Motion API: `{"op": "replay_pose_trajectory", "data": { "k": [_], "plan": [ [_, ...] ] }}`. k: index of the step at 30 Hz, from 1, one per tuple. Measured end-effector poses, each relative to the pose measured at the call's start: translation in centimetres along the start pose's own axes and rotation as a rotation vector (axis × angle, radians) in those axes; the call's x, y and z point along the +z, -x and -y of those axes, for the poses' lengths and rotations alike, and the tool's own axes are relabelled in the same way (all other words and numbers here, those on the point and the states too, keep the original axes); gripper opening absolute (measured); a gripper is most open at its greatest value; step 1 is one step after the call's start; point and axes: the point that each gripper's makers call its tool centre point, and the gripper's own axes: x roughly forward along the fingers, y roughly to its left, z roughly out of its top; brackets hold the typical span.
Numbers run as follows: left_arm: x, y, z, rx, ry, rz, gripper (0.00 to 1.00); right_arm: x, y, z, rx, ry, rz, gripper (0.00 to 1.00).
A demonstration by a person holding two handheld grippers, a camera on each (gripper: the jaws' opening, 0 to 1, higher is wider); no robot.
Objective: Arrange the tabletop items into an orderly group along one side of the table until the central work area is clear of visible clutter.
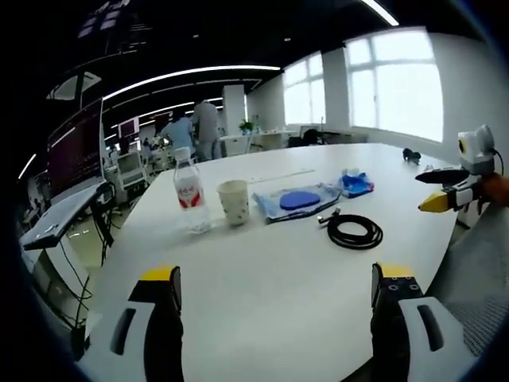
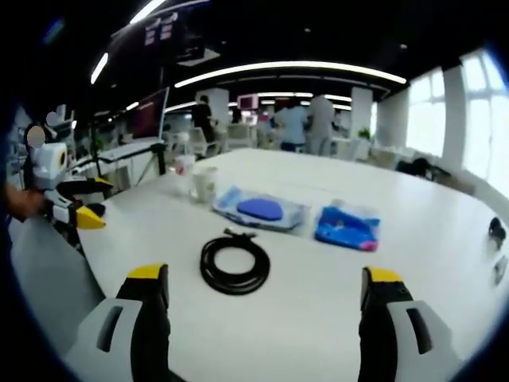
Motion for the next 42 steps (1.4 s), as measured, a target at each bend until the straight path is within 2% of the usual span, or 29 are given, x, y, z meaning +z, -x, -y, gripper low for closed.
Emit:
{"op": "replay_pose_trajectory", "data": {
  "k": [3,5,9,12,14,20,42],
  "plan": [
    [-0.33,0.1,-0.24,0.01,0.001,-0.022,0.99,-0.03,0.02,0.12,-0.002,-0.013,0.0,0.98],
    [-0.66,0.11,-0.49,0.018,0.03,-0.041,0.99,-0.14,-0.02,0.21,-0.004,-0.015,-0.004,0.98],
    [-0.21,0.26,-0.36,0.019,0.022,-0.022,0.99,-0.16,-0.11,0.09,0.003,0.017,-0.012,0.97],
    [-0.07,0.31,-0.43,0.026,0.01,-0.016,0.99,0.15,0.04,0.59,-0.01,-0.033,0.012,0.98],
    [-0.02,0.32,-0.56,0.03,0.016,-0.013,0.99,0.14,0.03,0.64,-0.009,-0.032,0.013,0.99],
    [-0.41,0.13,-0.28,0.021,-0.025,-0.036,0.96,-0.26,-0.1,0.42,-0.004,-0.027,-0.009,0.98],
    [-0.59,0.13,-0.13,0.009,-0.014,-0.046,0.92,-0.48,-0.03,0.39,-0.001,-0.04,-0.019,0.96]
  ]
}}
